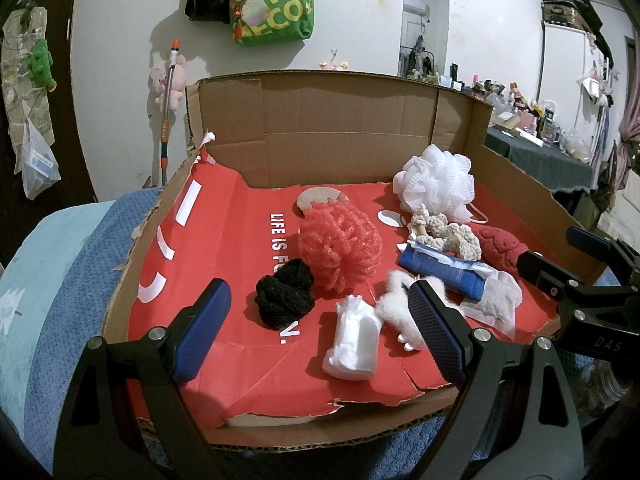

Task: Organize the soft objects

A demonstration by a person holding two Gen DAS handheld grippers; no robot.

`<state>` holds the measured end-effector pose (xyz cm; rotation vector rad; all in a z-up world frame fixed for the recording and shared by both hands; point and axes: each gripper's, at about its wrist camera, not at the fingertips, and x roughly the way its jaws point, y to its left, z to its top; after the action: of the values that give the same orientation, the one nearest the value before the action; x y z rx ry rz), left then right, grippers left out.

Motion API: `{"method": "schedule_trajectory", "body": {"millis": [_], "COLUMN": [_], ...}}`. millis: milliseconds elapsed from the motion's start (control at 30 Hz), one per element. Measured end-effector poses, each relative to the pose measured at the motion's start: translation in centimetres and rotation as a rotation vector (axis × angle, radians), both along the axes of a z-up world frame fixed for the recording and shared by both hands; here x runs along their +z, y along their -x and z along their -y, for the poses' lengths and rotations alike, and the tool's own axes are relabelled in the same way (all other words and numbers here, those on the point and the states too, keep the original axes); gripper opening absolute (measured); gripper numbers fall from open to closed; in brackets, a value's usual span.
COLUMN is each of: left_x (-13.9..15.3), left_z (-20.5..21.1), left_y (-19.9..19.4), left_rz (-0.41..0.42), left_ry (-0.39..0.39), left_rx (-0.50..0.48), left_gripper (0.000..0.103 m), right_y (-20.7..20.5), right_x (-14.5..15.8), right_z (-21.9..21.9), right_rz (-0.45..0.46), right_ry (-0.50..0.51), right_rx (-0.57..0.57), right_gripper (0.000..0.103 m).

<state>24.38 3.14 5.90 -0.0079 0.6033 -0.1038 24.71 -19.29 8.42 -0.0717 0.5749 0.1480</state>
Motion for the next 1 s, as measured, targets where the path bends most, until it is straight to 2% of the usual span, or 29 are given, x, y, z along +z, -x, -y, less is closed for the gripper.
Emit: {"method": "schedule_trajectory", "body": {"millis": [800, 1000], "left_x": [0.1, 1.2], "left_z": [-0.1, 0.0], "left_y": [0.1, 2.1], "left_rz": [0.005, 0.059], "left_ry": [0.006, -0.051], "left_rx": [-0.001, 0.044], "left_gripper": [0.091, 0.091], "right_y": [0.0, 1.2], "right_x": [0.2, 1.0], "right_z": [0.1, 0.3], "right_rz": [0.004, 0.033], "right_ry": [-0.002, 0.022], "right_rx": [-0.002, -0.02], "right_gripper": [0.103, 0.103]}}
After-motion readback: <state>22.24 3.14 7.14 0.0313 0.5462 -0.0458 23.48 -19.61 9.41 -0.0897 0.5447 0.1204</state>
